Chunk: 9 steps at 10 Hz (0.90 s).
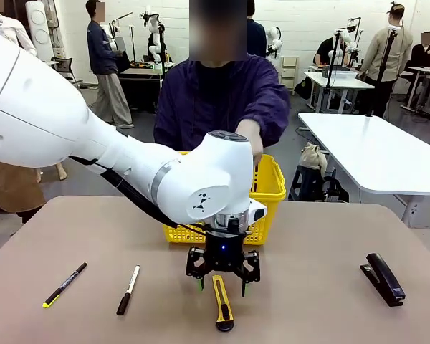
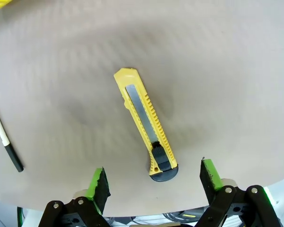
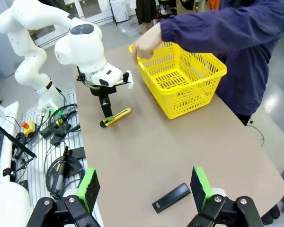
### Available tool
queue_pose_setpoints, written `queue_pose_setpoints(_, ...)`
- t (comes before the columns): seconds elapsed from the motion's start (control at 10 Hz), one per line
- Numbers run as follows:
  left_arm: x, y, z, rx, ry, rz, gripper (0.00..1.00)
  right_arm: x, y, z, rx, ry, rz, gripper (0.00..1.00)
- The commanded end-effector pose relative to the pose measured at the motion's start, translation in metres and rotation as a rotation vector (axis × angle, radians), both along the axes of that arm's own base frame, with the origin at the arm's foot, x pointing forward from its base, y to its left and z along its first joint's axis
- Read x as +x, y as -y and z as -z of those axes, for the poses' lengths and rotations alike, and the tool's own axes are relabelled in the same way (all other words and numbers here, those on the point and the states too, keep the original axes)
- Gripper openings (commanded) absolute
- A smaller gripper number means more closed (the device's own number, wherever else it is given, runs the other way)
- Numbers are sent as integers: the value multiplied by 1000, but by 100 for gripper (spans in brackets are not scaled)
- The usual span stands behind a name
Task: Place the items the person wants into the basket.
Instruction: Pick up the item the person points to and place it in the Market Basket.
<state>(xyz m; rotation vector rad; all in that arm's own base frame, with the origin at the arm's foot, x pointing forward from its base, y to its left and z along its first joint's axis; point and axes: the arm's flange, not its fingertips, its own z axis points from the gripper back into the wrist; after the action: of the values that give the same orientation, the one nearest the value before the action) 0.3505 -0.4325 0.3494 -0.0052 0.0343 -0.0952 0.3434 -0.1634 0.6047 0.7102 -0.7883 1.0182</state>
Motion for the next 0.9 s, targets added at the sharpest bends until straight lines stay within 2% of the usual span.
queue_pose_setpoints(0.0, -2, 1, 19, 14, 35, -20, 100, 0, 2, 0, 8, 8, -15, 100)
queue_pose_setpoints(0.4, -2, 3, 24, -6, 74, -29, 100, 0, 2, 0, 8, 8, -15, 100)
queue_pose_setpoints(0.8, 1, 5, 35, 0, 71, -25, 100, 0, 2, 0, 8, 8, -15, 100)
